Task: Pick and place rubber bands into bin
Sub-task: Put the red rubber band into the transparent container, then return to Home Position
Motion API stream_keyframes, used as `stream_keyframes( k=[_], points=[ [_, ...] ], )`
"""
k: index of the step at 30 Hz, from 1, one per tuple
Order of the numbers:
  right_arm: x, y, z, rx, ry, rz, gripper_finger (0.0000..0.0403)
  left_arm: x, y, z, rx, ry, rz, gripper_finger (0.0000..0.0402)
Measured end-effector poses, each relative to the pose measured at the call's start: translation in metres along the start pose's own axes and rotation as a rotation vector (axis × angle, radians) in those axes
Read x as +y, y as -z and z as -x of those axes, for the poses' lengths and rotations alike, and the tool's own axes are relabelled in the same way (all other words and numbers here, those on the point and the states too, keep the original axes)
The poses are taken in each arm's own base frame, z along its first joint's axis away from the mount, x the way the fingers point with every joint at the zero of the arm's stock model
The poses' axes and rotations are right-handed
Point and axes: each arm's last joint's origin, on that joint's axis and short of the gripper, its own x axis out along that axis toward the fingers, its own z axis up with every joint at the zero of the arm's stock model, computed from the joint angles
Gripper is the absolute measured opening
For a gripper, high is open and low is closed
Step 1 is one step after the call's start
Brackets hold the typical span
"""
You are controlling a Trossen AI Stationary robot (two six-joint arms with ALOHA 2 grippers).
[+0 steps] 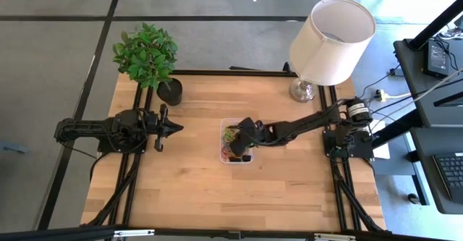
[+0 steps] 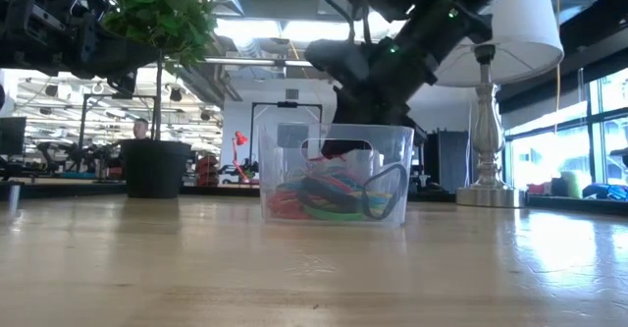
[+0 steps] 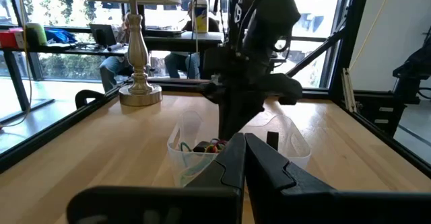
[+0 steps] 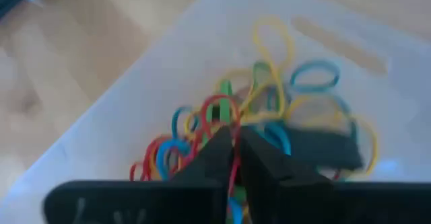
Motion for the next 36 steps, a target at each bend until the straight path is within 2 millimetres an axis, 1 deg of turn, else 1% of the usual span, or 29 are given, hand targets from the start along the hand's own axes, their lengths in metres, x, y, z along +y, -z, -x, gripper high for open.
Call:
stream_keyframes(
  k=[2,6,11,14,18,20,23,25,27,29,31,34,36],
  points=[
    [0.0,0.0,0.0,0.01,-0.003,-0.017,0.0053,0.0,0.0,0.0,0.0,-0.001,0.0,0.0005],
    [0.001,-0.005,0.009,-0.004,-0.02,-0.032,0.0096,0.0,0.0,0.0,0.0,0.0,0.0,0.0007],
    [0.004,-0.018,0.028,-0.041,-0.06,0.038,0.0144,0.0,0.0,0.0,0.0,0.0,0.0,0.0007],
    [0.003,-0.026,0.042,-0.058,-0.071,0.102,0.016,0.0,0.0,0.0,0.0,-0.001,0.0,0.0006],
    [-0.002,-0.034,0.062,-0.059,-0.064,0.146,0.0165,0.0,0.0,0.0,0.0,0.0,0.0,0.0008],
    [-0.004,-0.037,0.072,-0.059,-0.061,0.214,0.0159,0.0,0.0,0.0,0.0,0.0,0.0,0.0008],
    [-0.006,-0.04,0.083,-0.066,-0.099,0.42,0.0131,0.0,0.0,0.0,0.0,0.0,0.0,0.0005],
    [-0.013,-0.035,0.088,-0.044,-0.144,0.493,0.0097,0.0,0.0,0.0,0.0,-0.001,0.0,0.0004],
    [-0.026,-0.027,0.089,-0.014,-0.219,0.518,0.0055,0.0,0.0,0.0,0.0,-0.001,0.0,0.0004],
    [-0.042,-0.018,0.091,-0.026,-0.279,0.524,0.0017,0.0,0.0,0.0,0.0,-0.001,0.0,0.0004],
    [-0.056,-0.01,0.096,-0.057,-0.356,0.532,0.0011,0.0,0.0,0.0,0.0,0.0,0.0,0.0004],
    [-0.076,0.002,0.109,-0.095,-0.479,0.531,0.002,0.0,0.0,0.0,0.0,-0.001,0.0,0.0004],
    [-0.091,0.011,0.117,-0.132,-0.514,0.55,0.0018,0.0,0.0,0.0,0.0,-0.001,0.0,0.0004]
  ],
)
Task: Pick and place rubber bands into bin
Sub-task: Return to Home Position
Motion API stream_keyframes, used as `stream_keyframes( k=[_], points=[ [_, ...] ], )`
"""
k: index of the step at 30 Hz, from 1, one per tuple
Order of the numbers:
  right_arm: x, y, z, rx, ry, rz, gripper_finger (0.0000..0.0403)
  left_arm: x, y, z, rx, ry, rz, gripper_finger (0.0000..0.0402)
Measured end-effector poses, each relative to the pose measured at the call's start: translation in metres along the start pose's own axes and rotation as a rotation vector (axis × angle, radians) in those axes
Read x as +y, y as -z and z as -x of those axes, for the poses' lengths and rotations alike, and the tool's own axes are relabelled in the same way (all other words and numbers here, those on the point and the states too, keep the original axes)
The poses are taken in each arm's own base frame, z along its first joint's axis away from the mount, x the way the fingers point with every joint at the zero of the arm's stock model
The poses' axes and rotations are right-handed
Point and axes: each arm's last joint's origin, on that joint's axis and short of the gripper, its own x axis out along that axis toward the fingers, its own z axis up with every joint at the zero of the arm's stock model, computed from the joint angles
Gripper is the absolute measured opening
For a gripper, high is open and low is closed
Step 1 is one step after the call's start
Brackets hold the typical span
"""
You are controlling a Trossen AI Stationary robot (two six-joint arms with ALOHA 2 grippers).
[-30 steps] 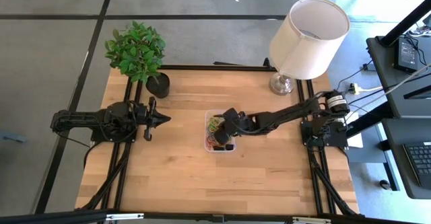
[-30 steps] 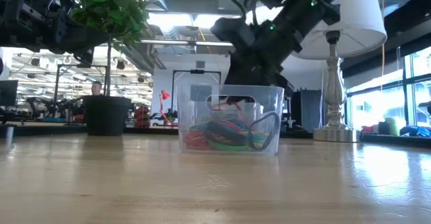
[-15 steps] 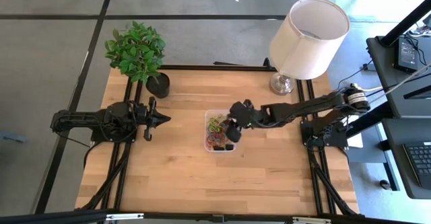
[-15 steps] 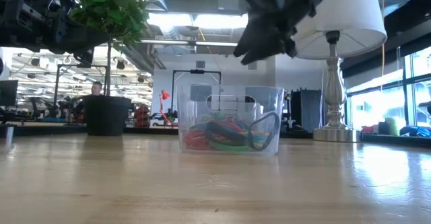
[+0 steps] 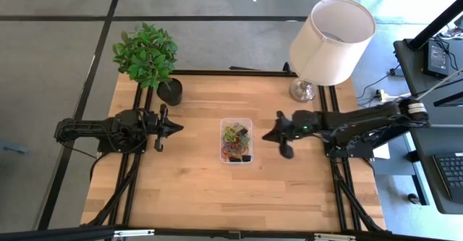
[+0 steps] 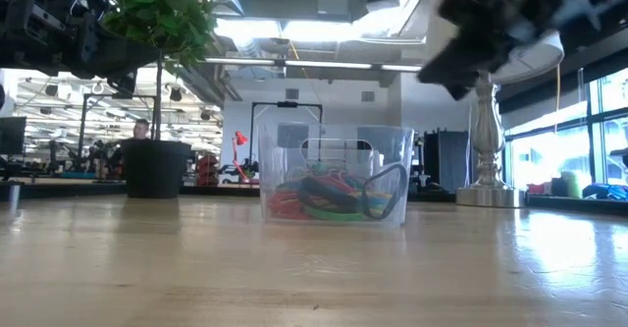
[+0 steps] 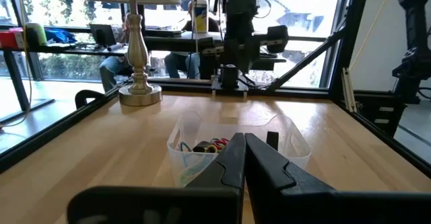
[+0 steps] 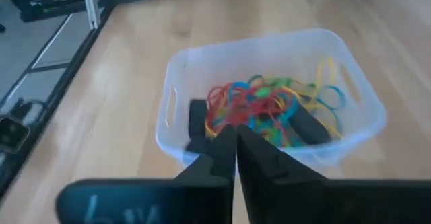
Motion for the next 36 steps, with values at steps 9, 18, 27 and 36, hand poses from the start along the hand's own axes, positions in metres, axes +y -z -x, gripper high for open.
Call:
stream_keyframes(
  k=[9,18,27,36],
  points=[
    [-0.008,0.053,0.044,-0.108,-0.011,0.117,0.0011,0.0,0.0,0.0,0.0,0.001,0.0,0.0007],
    [-0.01,0.072,0.063,-0.355,-0.032,0.184,0.0007,0.0,0.0,0.0,0.0,0.0,0.0,0.0007],
    [-0.008,0.067,0.078,-0.472,-0.068,0.174,0.0003,0.0,0.0,0.0,0.0,0.0,0.0,0.0004],
    [-0.005,0.065,0.096,-0.571,-0.108,0.189,0.0002,0.0,0.0,0.0,0.0,0.0,0.0,0.0004]
  ],
)
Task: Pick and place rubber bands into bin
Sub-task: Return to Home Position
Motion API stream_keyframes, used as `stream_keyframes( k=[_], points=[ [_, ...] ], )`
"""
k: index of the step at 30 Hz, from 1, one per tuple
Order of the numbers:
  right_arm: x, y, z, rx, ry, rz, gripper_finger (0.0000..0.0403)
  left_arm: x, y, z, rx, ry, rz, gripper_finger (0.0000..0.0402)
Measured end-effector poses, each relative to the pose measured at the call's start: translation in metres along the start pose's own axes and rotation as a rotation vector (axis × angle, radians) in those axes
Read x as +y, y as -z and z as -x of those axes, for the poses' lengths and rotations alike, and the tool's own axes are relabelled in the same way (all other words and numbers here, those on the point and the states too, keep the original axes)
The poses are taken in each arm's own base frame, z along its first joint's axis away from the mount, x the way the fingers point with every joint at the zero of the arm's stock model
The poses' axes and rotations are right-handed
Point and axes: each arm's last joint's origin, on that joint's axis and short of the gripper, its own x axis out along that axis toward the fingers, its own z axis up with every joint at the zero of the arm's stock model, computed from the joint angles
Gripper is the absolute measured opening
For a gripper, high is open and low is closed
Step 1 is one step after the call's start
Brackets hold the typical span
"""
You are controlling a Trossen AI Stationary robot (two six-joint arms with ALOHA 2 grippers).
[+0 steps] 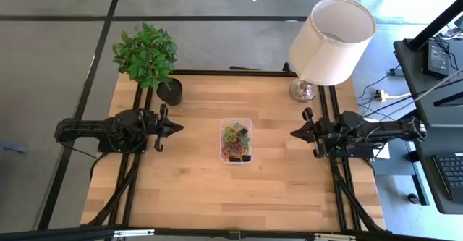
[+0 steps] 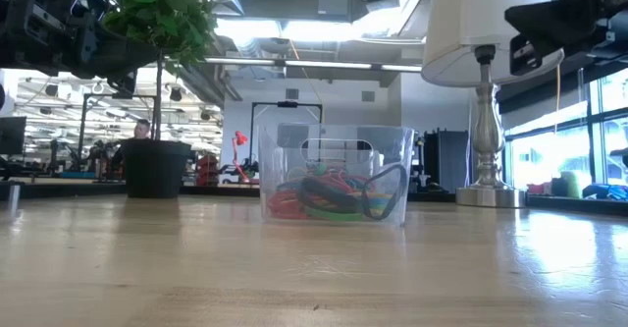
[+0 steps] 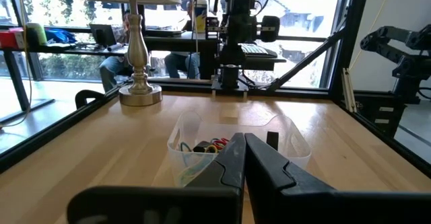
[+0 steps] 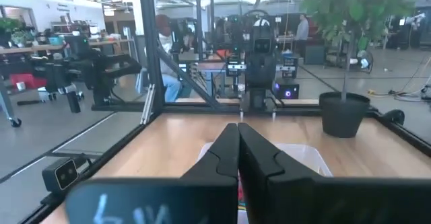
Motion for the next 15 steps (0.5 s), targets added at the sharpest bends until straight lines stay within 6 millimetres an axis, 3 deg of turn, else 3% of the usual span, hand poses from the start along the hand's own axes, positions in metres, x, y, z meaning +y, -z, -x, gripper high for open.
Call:
stream_keyframes(
  k=[10,15],
  points=[
    [0.002,-0.011,0.014,-0.12,0.001,0.018,0.0002,0.0,0.0,0.0,0.0,0.0,0.0,0.0006],
    [0.0,0.006,0.015,-0.132,0.046,-0.04,0.0002,0.0,0.0,0.0,0.0,0.0,0.0,0.0008]
  ],
)
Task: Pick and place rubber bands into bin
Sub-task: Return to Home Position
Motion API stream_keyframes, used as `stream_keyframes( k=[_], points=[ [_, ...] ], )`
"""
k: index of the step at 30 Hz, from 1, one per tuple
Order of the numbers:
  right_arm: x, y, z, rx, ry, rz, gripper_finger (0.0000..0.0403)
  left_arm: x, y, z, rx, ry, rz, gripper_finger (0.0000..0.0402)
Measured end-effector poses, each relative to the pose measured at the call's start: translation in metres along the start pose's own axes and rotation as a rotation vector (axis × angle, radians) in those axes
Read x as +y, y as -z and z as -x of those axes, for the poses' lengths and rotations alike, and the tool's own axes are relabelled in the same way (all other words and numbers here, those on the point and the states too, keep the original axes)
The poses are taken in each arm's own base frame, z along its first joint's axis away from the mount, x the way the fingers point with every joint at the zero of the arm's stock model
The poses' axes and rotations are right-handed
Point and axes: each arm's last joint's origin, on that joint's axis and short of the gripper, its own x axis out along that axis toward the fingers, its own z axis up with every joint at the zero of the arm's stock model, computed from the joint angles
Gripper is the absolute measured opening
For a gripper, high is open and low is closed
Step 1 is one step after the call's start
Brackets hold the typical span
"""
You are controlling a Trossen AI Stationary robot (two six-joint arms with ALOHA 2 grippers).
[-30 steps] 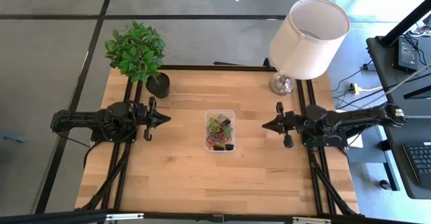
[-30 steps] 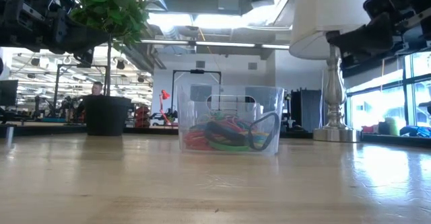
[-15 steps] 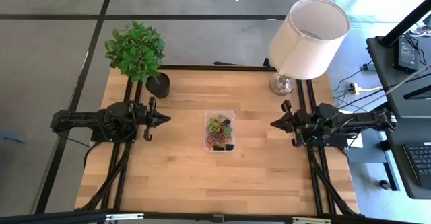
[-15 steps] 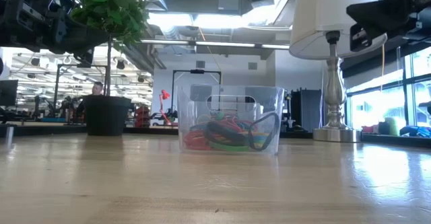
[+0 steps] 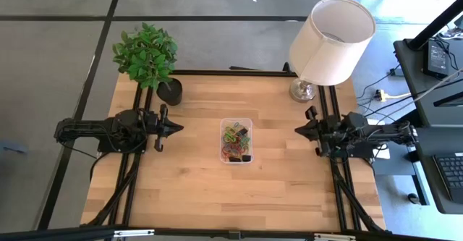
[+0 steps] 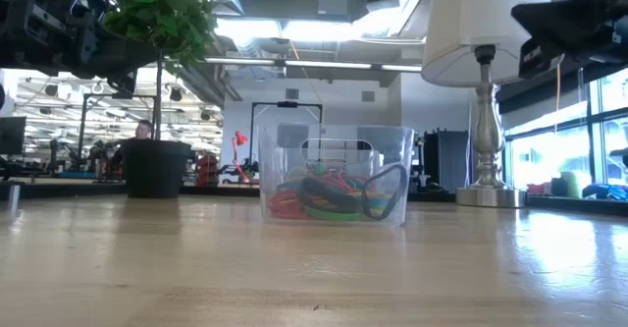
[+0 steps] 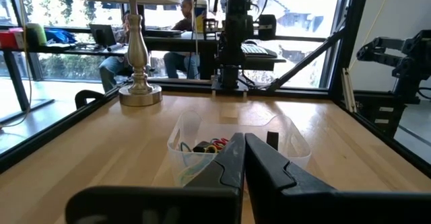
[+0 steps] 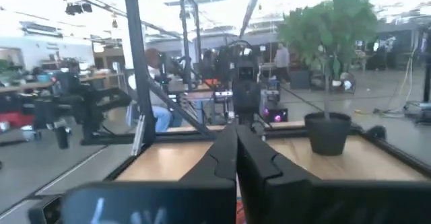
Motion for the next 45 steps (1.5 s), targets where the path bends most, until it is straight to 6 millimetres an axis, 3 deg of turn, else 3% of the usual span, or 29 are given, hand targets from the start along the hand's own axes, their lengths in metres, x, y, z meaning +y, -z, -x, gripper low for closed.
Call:
stream_keyframes(
  k=[6,13,45],
  points=[
    [0.0,0.001,0.0,0.011,0.002,0.016,0.0003,0.0,0.0,0.0,-0.002,0.001,0.0,0.0007],
    [-0.002,0.021,0.001,0.216,0.034,-0.066,0.0005,0.0,0.0,0.0,-0.002,0.0,0.0,0.0005],
    [-0.002,0.021,0.001,0.222,0.038,-0.067,0.0019,0.0,0.0,0.0,-0.002,0.0,0.0,0.0008]
  ],
)
